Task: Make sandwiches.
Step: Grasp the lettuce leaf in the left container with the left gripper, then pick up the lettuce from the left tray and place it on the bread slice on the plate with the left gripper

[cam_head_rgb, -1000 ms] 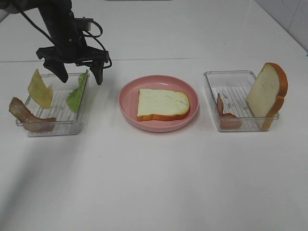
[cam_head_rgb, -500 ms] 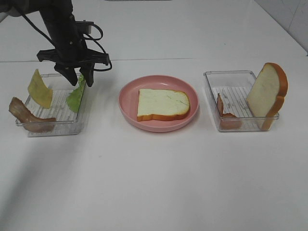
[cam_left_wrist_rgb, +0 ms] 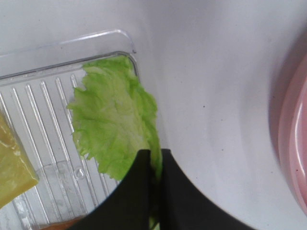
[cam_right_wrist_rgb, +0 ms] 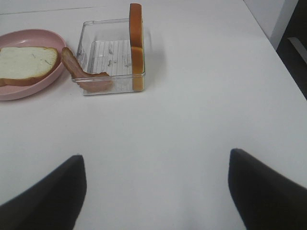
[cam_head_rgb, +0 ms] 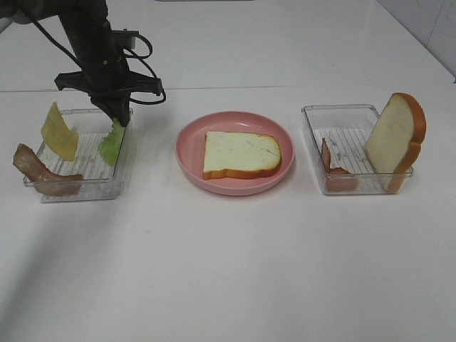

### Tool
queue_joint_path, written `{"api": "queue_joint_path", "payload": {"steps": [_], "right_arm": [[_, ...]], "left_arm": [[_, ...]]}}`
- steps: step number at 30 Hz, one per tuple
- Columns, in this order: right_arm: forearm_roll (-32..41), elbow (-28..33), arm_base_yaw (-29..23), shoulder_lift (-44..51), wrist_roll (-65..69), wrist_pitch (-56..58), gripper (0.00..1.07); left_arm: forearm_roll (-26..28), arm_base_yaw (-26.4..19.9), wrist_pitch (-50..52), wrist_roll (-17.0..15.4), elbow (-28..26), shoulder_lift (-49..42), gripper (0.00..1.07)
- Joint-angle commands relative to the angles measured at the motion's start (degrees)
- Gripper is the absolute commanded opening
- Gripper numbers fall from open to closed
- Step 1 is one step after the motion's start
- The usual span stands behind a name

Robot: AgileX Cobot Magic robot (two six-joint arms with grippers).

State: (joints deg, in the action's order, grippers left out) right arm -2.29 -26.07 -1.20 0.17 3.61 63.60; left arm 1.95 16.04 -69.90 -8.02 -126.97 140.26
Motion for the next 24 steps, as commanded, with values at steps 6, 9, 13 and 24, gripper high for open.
{"api": "queue_joint_path", "payload": {"steps": [6,9,13,24], "right_arm": [[0.11,0.11,0.11,1.89,-0.52,-0.63,0.76],[0.11,0.11,0.11,1.89,-0.52,-0.63,0.76],[0.11,0.11,0.11,1.89,-0.52,-0.63,0.76],[0.11,0.11,0.11,1.89,-0.52,-0.63,0.76]], "left_arm": [[0.17,0.34,-5.61,-0.40,-2.46,-3.67,0.00],[1.89,0.57,-5.61,-0.46,-2.46,-6.25,0.00],[3.15,2.46,-5.56,0.34,-2.46,-10.83,0.00],[20.11,7.91,-2.81,6.65,-2.46,-11.34,0.00]]}}
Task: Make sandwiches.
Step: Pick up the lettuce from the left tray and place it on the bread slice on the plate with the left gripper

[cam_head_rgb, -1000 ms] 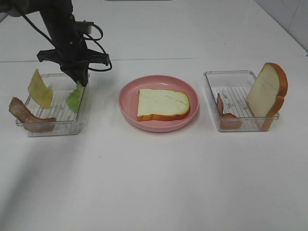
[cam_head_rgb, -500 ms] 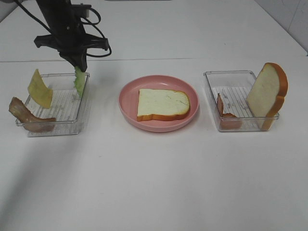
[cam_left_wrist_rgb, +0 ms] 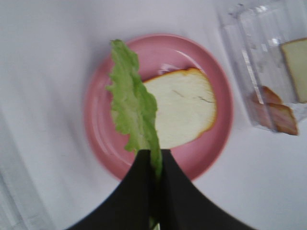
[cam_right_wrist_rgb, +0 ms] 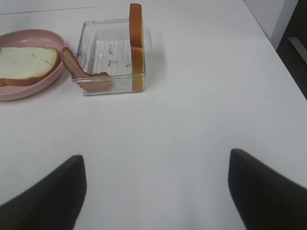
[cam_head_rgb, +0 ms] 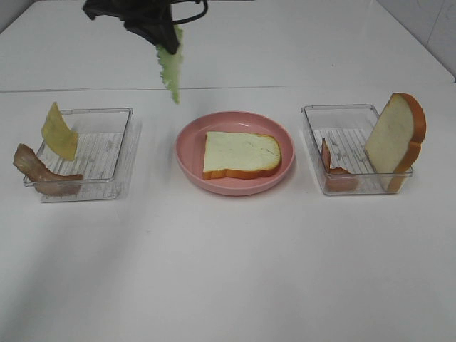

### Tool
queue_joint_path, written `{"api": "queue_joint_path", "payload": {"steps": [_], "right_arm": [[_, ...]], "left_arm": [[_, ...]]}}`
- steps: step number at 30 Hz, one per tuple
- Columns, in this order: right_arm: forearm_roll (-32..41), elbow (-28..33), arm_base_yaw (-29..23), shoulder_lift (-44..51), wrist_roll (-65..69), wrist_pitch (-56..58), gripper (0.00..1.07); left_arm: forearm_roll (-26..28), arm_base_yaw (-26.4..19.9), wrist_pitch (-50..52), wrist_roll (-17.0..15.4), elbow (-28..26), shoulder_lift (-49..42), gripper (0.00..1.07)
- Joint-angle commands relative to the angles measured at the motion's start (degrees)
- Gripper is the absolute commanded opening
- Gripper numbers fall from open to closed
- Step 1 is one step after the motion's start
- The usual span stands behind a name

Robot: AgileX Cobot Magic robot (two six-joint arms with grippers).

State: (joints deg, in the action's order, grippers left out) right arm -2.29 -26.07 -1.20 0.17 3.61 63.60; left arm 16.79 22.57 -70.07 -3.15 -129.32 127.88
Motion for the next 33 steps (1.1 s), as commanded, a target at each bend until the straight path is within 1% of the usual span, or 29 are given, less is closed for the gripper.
{"api": "queue_joint_path", "payload": {"steps": [1,4,5,6,7,9,10,12,15,16,17,18,19,20,21,22,25,29,30,32,33], "right_arm": [[0.11,0.11,0.11,1.89,-0.52,-0.63,0.76],[0.11,0.11,0.11,1.89,-0.52,-0.63,0.76],[0.00,0.11,0.11,1.89,-0.52,-0.63,0.76],[-0.11,0.11,0.11,1.89,-0.52,-0.63,0.76],[-0.11,0.11,0.11,1.89,-0.52,-0.63,0.76],[-0.11,0.11,0.11,1.89,-0.52,-0.63,0.76],[-0.11,0.11,0.11,1.89,-0.52,-0.63,0.76],[-0.11,0.11,0.11,1.89,-0.52,-0.63,0.76],[-0.11,0.11,0.11,1.89,-0.52,-0.63,0.76],[-0.11,0.11,0.11,1.89,-0.52,-0.63,0.76],[-0.17,0.11,0.11,1.89,-0.52,-0.63,0.76],[-0.17,0.11,0.11,1.89,-0.52,-0.63,0.76],[-0.17,0.11,0.11,1.89,-0.52,-0.63,0.76],[-0.17,0.11,0.11,1.89,-0.52,-0.63,0.76],[-0.17,0.11,0.11,1.89,-0.52,-0.63,0.76],[-0.17,0.11,0.11,1.89,-0.52,-0.63,0.76],[-0.17,0.11,0.11,1.89,-0.52,-0.63,0.76],[-0.17,0.11,0.11,1.89,-0.52,-0.63,0.76],[-0.17,0.11,0.11,1.89,-0.52,-0.63,0.76],[-0.17,0.11,0.11,1.89,-0.52,-0.63,0.76],[-0.17,0.11,0.11,1.89,-0.52,-0.63,0.76]], "left_arm": [[7.56,2.35,-1.20,2.41,-0.06,2.06,0.00],[8.71,2.86,-0.57,3.15,-0.06,2.64,0.00],[10.60,3.90,0.74,3.78,-0.06,4.18,0.00],[12.95,4.76,2.23,5.90,-0.06,5.56,0.00],[12.95,4.76,2.23,5.90,-0.06,5.56,0.00],[16.04,5.79,4.35,8.59,-0.06,7.73,0.00],[16.04,5.79,4.35,8.59,-0.06,7.73,0.00],[18.62,6.25,6.36,9.34,-0.06,9.91,0.00],[20.00,6.30,7.73,9.85,-0.06,11.12,0.00],[20.91,6.36,8.54,10.60,-0.06,11.63,0.00],[22.75,6.36,9.85,12.20,-0.06,12.72,0.00],[22.75,6.36,9.85,12.20,-0.06,12.72,0.00],[23.84,6.36,10.37,13.06,-0.06,13.46,0.00],[27.10,6.36,10.83,15.18,-0.06,14.90,0.00],[27.10,6.36,10.83,15.18,-0.06,14.90,0.00],[29.68,6.47,11.00,17.02,-0.06,15.64,0.00],[30.48,6.70,11.57,17.93,-0.06,15.87,0.00],[29.79,6.70,11.69,17.93,-0.06,16.16,0.00],[28.71,6.65,11.69,17.88,-0.06,16.62,0.00],[28.25,6.65,11.69,17.65,-0.06,16.90,0.00],[25.90,6.65,11.57,16.73,-0.06,17.36,0.00]]}}
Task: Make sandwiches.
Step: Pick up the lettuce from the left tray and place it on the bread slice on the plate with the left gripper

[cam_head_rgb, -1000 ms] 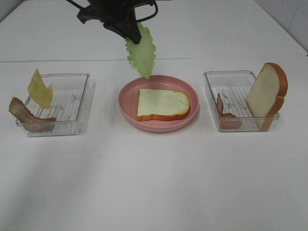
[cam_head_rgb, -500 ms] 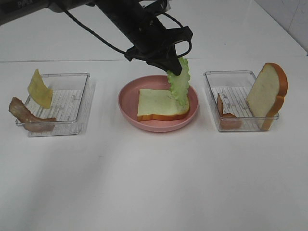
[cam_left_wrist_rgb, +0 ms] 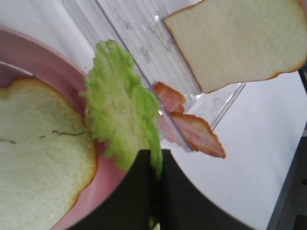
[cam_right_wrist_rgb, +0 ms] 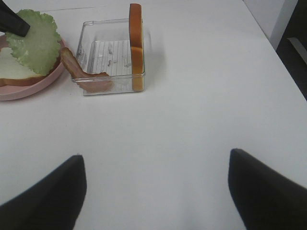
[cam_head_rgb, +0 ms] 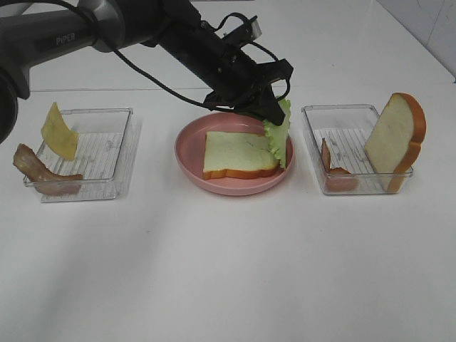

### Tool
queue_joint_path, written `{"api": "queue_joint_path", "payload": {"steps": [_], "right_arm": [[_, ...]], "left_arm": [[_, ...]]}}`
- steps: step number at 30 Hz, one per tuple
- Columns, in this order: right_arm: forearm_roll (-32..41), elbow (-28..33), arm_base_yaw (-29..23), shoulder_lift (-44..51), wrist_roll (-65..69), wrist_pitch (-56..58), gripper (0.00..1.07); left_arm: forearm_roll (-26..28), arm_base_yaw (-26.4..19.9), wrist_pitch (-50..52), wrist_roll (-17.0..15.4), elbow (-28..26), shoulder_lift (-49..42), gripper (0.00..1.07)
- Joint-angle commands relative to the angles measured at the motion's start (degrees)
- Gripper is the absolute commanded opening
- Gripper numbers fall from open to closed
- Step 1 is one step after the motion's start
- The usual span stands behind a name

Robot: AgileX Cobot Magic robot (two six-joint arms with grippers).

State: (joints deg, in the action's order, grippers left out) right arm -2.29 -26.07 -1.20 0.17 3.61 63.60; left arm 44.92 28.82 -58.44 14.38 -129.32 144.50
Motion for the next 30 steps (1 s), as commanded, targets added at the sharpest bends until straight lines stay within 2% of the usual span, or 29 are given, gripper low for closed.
{"api": "queue_joint_path", "payload": {"steps": [1,2,3,4,5,7,8,9,11,15,19,24,25,26,27,28,29,30], "right_arm": [[-0.17,0.11,0.11,1.89,-0.52,-0.63,0.76],[-0.17,0.11,0.11,1.89,-0.52,-0.63,0.76],[-0.17,0.11,0.11,1.89,-0.52,-0.63,0.76],[-0.17,0.11,0.11,1.89,-0.52,-0.63,0.76],[-0.17,0.11,0.11,1.89,-0.52,-0.63,0.76],[-0.17,0.11,0.11,1.89,-0.52,-0.63,0.76],[-0.17,0.11,0.11,1.89,-0.52,-0.63,0.76],[-0.17,0.11,0.11,1.89,-0.52,-0.63,0.76],[-0.17,0.11,0.11,1.89,-0.52,-0.63,0.76],[-0.17,0.11,0.11,1.89,-0.52,-0.63,0.76],[-0.17,0.11,0.11,1.89,-0.52,-0.63,0.76],[-0.17,0.11,0.11,1.89,-0.52,-0.63,0.76],[-0.17,0.11,0.11,1.89,-0.52,-0.63,0.76],[-0.17,0.11,0.11,1.89,-0.52,-0.63,0.76],[-0.17,0.11,0.11,1.89,-0.52,-0.63,0.76],[-0.17,0.11,0.11,1.89,-0.52,-0.63,0.76],[-0.17,0.11,0.11,1.89,-0.52,-0.63,0.76],[-0.17,0.11,0.11,1.89,-0.52,-0.63,0.76]], "left_arm": [[-2.23,0.40,-0.06,-0.80,-0.06,0.74,0.00],[-3.61,0.40,-0.17,-1.43,-0.06,0.92,0.00],[-7.39,0.40,-0.52,-2.52,-0.06,1.20,0.00],[-7.39,0.40,-0.52,-2.52,-0.06,1.20,0.00],[-11.92,0.40,-0.74,-3.61,-0.06,1.20,0.00],[-13.75,0.40,-0.74,-4.53,-0.06,1.15,0.00],[-17.30,0.40,-0.74,-6.30,-0.06,1.03,0.00],[-17.30,0.40,-0.74,-6.30,-0.06,1.03,0.00],[-21.49,0.40,-0.74,-8.71,-0.06,0.97,0.00],[-24.29,0.40,-0.40,-9.80,-0.06,0.97,0.00],[-27.56,0.40,0.97,-12.20,-0.11,0.92,0.00],[-28.99,0.40,0.11,-12.38,-0.11,0.92,0.01],[-29.11,0.40,0.29,-12.26,-0.11,0.80,0.14],[-29.11,0.40,0.29,-12.26,-0.11,0.80,0.14],[-29.11,0.40,0.34,-12.09,-0.11,0.63,0.25],[-29.11,0.40,0.34,-12.09,-0.11,0.63,0.25],[-29.51,0.40,0.40,-12.09,-0.11,0.23,0.55],[-30.08,0.40,-0.17,-12.03,-0.11,-0.52,0.91]]}}
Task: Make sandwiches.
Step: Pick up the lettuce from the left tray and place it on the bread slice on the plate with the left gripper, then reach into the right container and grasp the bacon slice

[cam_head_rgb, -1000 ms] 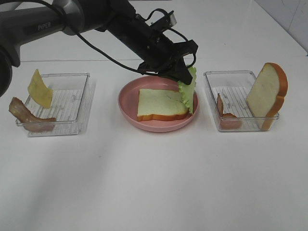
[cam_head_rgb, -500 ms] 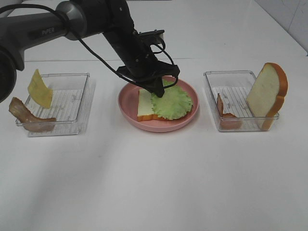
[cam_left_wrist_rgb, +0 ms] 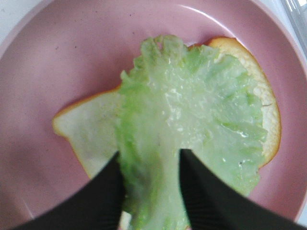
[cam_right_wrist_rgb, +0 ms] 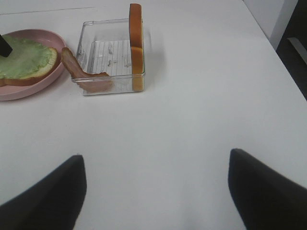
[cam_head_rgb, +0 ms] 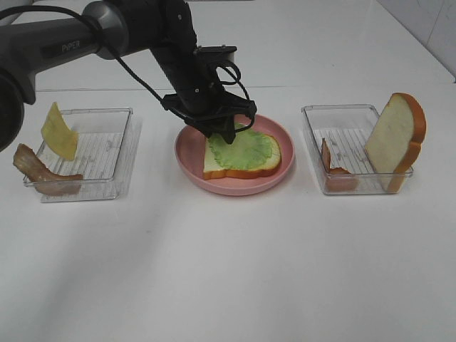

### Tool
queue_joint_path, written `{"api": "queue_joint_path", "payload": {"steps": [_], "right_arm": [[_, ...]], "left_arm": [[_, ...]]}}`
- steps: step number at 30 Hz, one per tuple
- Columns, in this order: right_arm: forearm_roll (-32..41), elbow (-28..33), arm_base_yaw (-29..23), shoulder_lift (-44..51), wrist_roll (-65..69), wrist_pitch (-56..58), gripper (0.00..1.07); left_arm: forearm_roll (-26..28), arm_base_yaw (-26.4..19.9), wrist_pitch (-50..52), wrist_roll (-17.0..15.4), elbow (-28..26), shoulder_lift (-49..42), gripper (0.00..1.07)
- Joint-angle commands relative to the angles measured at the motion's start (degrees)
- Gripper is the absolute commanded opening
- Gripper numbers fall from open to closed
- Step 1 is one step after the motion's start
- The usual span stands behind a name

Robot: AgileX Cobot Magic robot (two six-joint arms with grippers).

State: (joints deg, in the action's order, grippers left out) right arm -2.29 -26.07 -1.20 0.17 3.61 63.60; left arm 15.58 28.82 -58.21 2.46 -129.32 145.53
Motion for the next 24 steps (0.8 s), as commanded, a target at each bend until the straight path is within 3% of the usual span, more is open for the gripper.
{"api": "queue_joint_path", "payload": {"steps": [1,2,11,13,16,18,19,21,22,24], "right_arm": [[-0.17,0.11,0.11,1.89,-0.52,-0.63,0.76],[-0.17,0.11,0.11,1.89,-0.52,-0.63,0.76],[-0.17,0.11,0.11,1.89,-0.52,-0.63,0.76],[-0.17,0.11,0.11,1.89,-0.52,-0.63,0.76],[-0.17,0.11,0.11,1.89,-0.52,-0.63,0.76],[-0.17,0.11,0.11,1.89,-0.57,-0.63,0.76],[-0.17,0.11,0.11,1.89,-0.57,-0.63,0.76],[-0.17,0.11,0.11,1.89,-0.57,-0.63,0.76],[-0.17,0.11,0.11,1.89,-0.57,-0.63,0.76],[-0.17,0.11,0.11,1.89,-0.57,-0.63,0.76]], "left_arm": [[-0.74,0.40,-0.40,-0.11,-0.11,-1.55,0.91],[-1.32,0.46,-0.80,-0.06,-0.11,-2.12,1.02],[-5.27,0.40,-6.99,-0.11,-0.17,-7.68,1.01],[-10.94,-1.78,-12.38,-3.67,-0.17,-11.52,1.01],[-12.55,-2.98,-13.92,-4.13,-0.17,-12.66,1.01],[-15.99,-6.99,-17.36,-4.70,0.17,-15.76,1.01],[-15.99,-6.99,-17.36,-4.70,0.17,-15.76,1.01],[-15.58,-13.12,-17.36,-4.24,1.89,-21.03,1.01],[-15.58,-13.12,-17.36,-4.24,1.89,-21.03,1.01],[-15.58,-17.76,-17.36,-3.50,5.04,-25.04,1.01]]}}
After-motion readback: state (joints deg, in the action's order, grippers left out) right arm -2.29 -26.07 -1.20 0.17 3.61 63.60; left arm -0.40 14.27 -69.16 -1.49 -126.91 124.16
